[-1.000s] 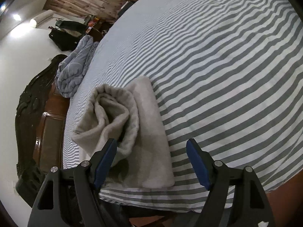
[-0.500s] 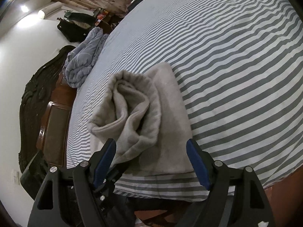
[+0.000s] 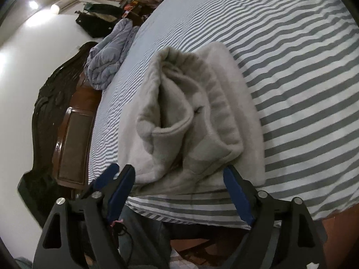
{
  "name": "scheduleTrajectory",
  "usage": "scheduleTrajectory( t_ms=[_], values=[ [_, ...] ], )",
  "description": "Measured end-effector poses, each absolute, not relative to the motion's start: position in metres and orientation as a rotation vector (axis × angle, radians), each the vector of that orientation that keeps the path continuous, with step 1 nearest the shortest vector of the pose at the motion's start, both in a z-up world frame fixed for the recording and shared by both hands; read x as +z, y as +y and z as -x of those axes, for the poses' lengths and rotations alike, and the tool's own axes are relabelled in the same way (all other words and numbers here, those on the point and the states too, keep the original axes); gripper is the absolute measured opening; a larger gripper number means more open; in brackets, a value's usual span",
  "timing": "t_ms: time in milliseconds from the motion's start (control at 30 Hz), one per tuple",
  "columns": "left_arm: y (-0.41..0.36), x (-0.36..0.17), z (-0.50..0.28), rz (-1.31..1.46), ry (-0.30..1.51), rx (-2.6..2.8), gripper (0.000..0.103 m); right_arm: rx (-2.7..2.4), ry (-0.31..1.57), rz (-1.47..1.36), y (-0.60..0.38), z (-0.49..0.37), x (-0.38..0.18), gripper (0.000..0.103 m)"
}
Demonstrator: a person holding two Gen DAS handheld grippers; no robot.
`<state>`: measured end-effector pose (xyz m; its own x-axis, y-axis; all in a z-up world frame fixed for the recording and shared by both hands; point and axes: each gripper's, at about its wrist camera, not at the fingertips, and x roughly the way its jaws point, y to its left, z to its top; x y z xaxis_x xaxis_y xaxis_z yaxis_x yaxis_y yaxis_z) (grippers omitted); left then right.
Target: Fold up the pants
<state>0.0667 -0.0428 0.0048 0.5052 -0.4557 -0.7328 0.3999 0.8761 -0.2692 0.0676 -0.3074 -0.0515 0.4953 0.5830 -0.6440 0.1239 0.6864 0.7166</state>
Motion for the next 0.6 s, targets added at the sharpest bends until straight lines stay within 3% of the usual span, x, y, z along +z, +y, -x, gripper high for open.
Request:
scheduleTrajectory(
  t_ms=[133, 400, 467, 500, 600],
  values=[
    [-0.011, -0.006, -0.082, 0.141, 0.933, -0.432, 0.081, 0.286, 1.046, -0.799, -0.299, -0.080, -0.056, 0.088],
    [0.009, -0.031, -0.091, 0.144, 0.962, -0.341, 0.081, 0.174, 0.993, -0.832, -0.298, -0.094, -0.066, 0.087],
    [0.007, -0.034, -0.091, 0.127, 0.966, -0.329, 0.081, 0.160, 0.979, -0.855, -0.302, -0.096, -0.068, 0.079],
    [0.006, -0.035, -0.092, 0.118, 0.970, -0.322, 0.081, 0.155, 0.966, -0.836, -0.302, -0.099, -0.065, 0.067],
    [-0.001, -0.036, -0.092, 0.093, 0.983, -0.307, 0.081, 0.133, 0.965, -0.783, -0.303, -0.102, -0.054, 0.053]
  ],
)
